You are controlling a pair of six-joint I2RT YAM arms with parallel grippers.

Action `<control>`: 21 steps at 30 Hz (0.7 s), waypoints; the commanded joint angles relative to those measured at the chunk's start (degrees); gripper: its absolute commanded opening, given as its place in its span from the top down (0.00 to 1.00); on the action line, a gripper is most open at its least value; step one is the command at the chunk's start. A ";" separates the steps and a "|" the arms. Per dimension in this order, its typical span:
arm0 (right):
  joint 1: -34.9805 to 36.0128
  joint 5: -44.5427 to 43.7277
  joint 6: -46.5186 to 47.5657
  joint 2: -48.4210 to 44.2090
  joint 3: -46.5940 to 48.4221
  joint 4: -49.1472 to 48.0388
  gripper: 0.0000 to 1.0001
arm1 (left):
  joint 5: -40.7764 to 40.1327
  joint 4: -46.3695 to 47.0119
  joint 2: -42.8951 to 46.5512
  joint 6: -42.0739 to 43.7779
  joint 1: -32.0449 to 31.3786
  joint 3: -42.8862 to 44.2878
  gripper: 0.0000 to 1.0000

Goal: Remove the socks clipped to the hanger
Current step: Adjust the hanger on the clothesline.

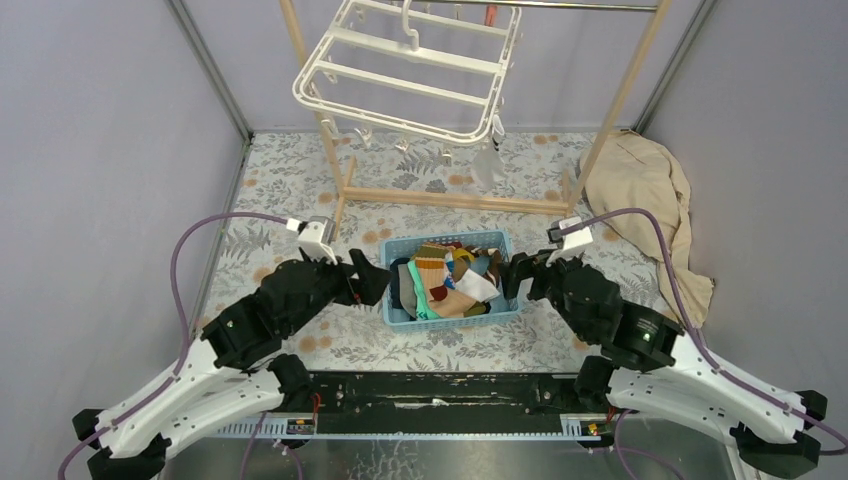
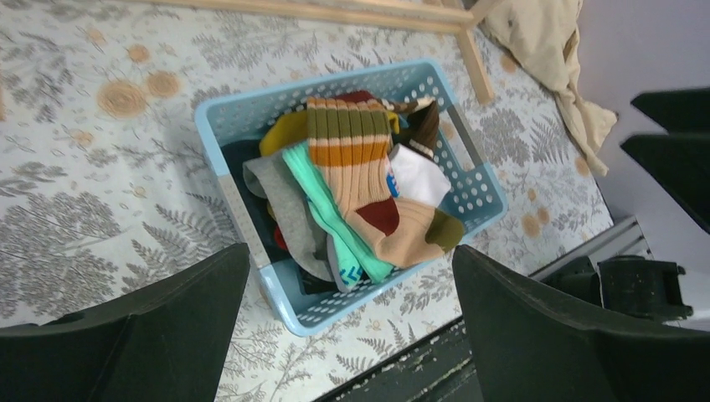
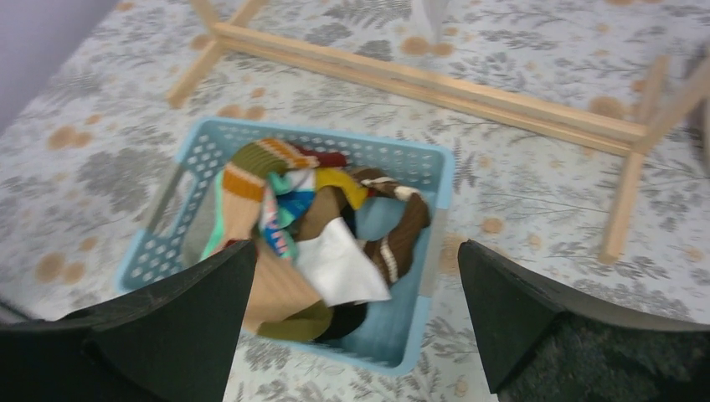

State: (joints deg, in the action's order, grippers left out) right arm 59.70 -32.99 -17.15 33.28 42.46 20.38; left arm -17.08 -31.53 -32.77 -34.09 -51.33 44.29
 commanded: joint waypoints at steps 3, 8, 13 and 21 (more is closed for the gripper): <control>-16.22 3.57 0.28 8.28 6.93 -4.44 0.04 | 5.87 5.45 -3.83 -3.37 0.22 -1.25 0.01; -43.84 33.40 -2.47 15.68 6.10 -14.52 0.06 | 7.27 7.71 -7.72 -2.39 0.18 0.03 0.01; -50.81 55.18 -6.59 25.73 2.19 -39.28 0.09 | 7.40 7.93 -10.09 -1.53 0.19 2.02 0.01; -50.90 66.74 -8.25 39.41 4.94 -55.29 0.16 | 7.86 7.44 -6.22 -3.64 0.21 -0.11 0.01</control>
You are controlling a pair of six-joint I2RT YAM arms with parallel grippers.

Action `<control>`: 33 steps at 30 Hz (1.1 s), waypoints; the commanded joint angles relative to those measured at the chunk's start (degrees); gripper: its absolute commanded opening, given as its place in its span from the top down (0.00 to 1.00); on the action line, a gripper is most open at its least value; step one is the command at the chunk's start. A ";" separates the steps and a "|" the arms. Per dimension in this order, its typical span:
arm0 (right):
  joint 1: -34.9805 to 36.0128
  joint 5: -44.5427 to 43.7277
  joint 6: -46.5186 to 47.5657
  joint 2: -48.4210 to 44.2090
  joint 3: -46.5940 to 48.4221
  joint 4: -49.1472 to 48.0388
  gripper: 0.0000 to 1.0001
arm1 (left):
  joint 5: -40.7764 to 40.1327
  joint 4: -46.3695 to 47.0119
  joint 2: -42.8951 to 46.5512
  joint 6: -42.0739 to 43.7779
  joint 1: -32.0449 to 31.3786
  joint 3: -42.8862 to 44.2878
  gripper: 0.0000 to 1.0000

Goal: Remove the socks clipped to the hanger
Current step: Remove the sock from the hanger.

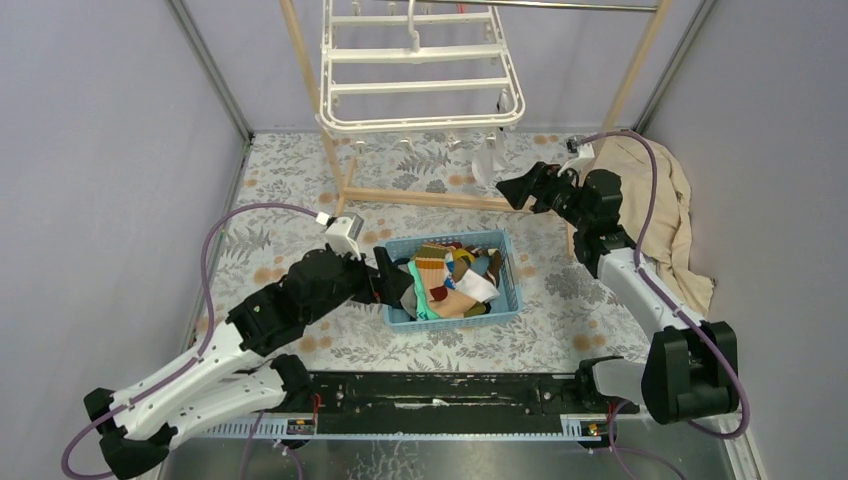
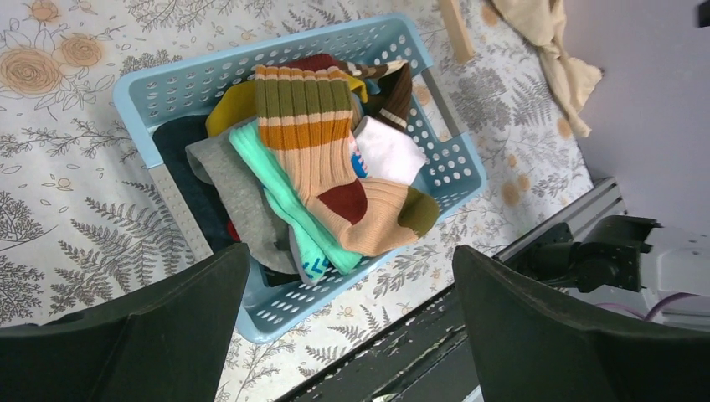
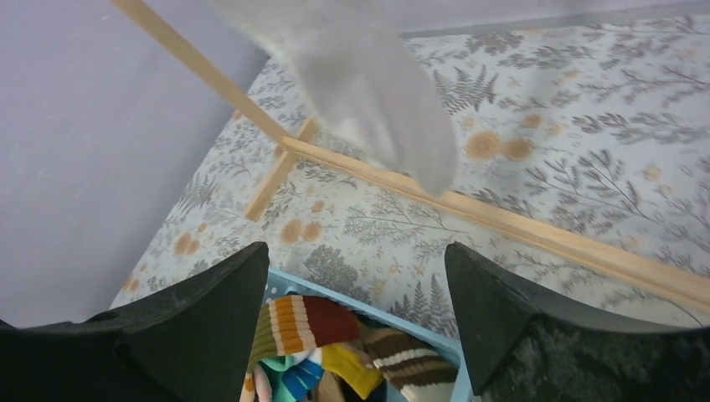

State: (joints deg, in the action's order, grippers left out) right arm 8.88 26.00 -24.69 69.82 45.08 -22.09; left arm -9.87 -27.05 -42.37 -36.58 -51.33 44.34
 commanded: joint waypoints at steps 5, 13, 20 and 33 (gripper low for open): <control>-0.07 1.79 -1.19 12.98 8.35 -18.62 0.15 | -0.05 1.51 7.43 -2.71 0.26 -1.53 0.01; 0.00 -10.32 1.01 28.27 23.65 -19.91 0.17 | 0.82 -0.80 9.76 -4.46 0.21 -1.55 0.01; -0.08 0.07 -0.64 40.59 34.84 -26.23 0.36 | 1.99 -0.68 7.34 -4.63 0.26 -0.64 0.01; -0.01 -0.21 -2.59 34.69 25.08 -30.34 0.95 | 1.93 0.97 3.89 -3.50 0.17 0.73 0.01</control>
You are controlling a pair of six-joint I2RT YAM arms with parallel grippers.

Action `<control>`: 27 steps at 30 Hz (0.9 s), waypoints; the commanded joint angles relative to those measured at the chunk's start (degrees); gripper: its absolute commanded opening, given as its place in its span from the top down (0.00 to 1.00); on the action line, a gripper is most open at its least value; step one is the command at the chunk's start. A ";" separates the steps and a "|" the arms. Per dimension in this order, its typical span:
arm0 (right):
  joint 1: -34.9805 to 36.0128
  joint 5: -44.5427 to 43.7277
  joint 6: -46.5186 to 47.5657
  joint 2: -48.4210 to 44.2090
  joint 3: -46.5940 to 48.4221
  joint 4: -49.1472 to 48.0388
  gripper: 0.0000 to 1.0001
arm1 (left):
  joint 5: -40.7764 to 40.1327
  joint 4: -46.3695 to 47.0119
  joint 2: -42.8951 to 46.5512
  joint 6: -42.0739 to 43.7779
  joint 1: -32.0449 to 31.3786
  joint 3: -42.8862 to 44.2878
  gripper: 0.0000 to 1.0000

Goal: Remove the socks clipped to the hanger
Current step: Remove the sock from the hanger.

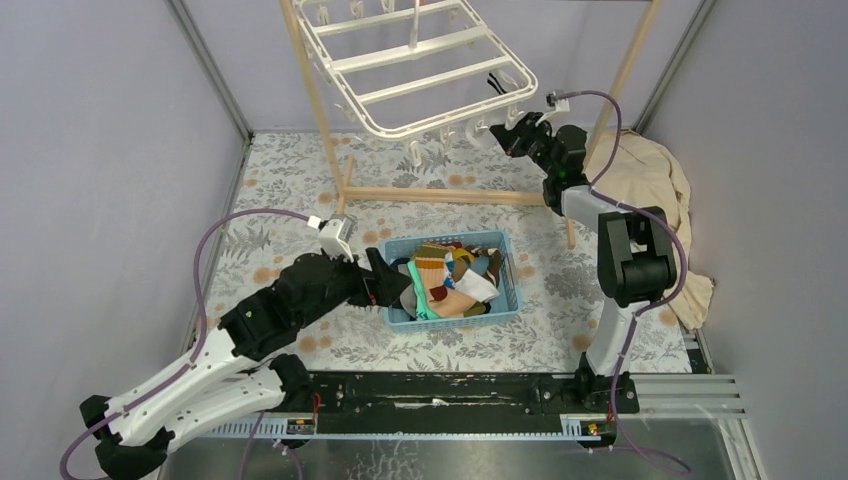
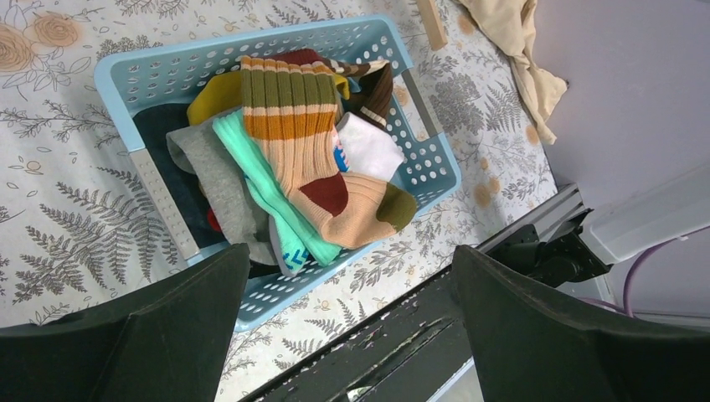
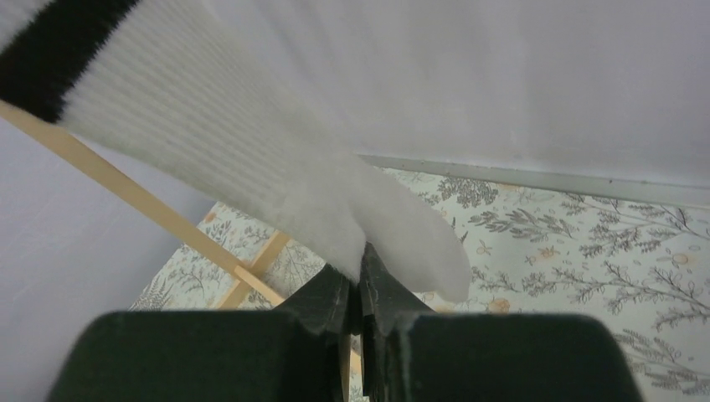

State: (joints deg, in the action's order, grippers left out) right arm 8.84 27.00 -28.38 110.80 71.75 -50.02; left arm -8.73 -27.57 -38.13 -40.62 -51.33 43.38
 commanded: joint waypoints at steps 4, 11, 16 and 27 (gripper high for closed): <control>0.08 -3.68 3.07 -11.21 -4.79 0.25 0.96 | 0.99 1.74 0.04 0.46 0.14 1.71 0.01; 0.03 -9.47 6.35 -21.49 -12.21 3.94 0.98 | 1.62 1.16 2.97 -0.25 0.18 0.31 0.01; 0.05 -15.06 8.50 -30.05 -18.47 7.18 0.99 | 2.46 0.31 5.25 -0.68 0.09 -1.04 0.01; 0.04 -16.20 11.20 -48.33 -22.96 17.58 0.99 | 7.24 0.09 7.69 0.53 0.11 -1.89 0.01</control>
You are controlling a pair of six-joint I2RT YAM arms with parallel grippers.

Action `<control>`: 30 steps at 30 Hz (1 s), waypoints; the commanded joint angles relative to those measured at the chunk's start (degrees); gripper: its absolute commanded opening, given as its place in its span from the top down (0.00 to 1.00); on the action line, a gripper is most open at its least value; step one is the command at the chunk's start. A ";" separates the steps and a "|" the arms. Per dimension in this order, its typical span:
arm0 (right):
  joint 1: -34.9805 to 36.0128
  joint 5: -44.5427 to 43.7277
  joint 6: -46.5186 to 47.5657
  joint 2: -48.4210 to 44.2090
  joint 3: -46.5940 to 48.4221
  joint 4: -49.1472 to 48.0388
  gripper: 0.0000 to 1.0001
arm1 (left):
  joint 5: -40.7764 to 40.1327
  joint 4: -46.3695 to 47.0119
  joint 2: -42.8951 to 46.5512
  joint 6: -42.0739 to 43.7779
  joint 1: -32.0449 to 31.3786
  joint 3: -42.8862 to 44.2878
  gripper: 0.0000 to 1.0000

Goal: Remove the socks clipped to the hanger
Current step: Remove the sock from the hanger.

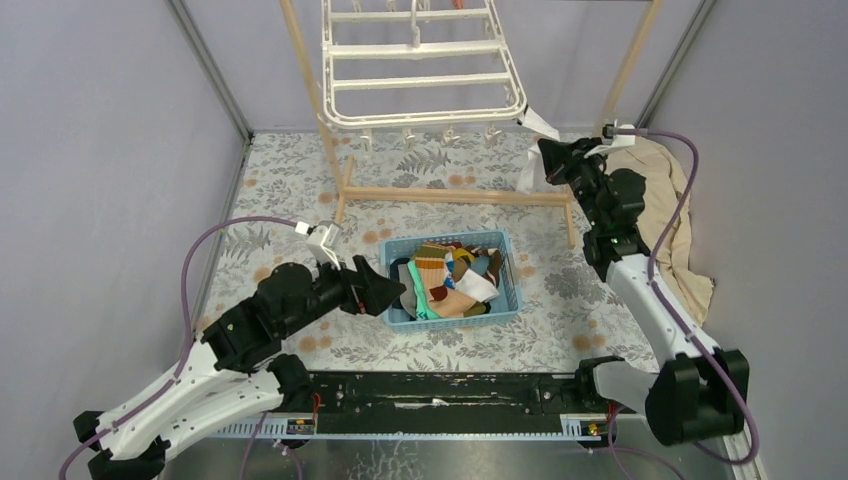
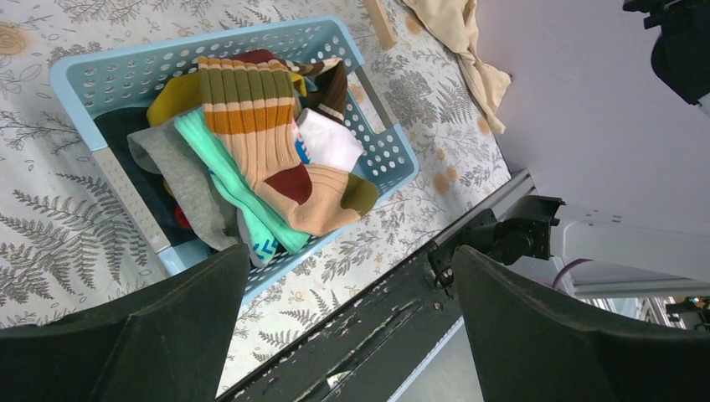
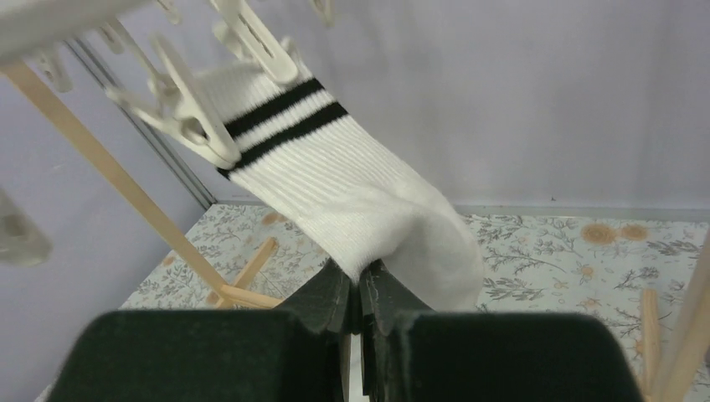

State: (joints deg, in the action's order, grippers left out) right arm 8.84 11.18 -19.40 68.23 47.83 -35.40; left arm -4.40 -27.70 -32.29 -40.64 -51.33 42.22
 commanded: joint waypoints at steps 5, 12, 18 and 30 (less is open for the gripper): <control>0.05 4.59 2.20 -11.39 4.04 10.28 0.99 | 3.93 -0.39 3.25 1.02 0.16 -0.98 0.01; 0.27 14.08 1.26 -13.46 10.60 19.15 1.00 | 3.26 -1.55 2.60 1.80 0.14 -0.83 0.01; 3.48 20.25 3.14 -13.54 16.71 25.64 1.00 | 3.51 -1.20 0.03 3.04 0.10 -0.01 0.01; 21.95 16.99 12.76 -7.20 24.18 33.62 1.00 | 1.59 -1.00 0.47 2.22 0.16 -1.27 0.01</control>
State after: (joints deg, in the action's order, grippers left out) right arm 26.06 28.58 -10.57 58.92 70.19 -2.81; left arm -1.93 -29.17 -32.29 -38.94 -51.33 41.76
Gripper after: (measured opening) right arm 0.075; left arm 0.987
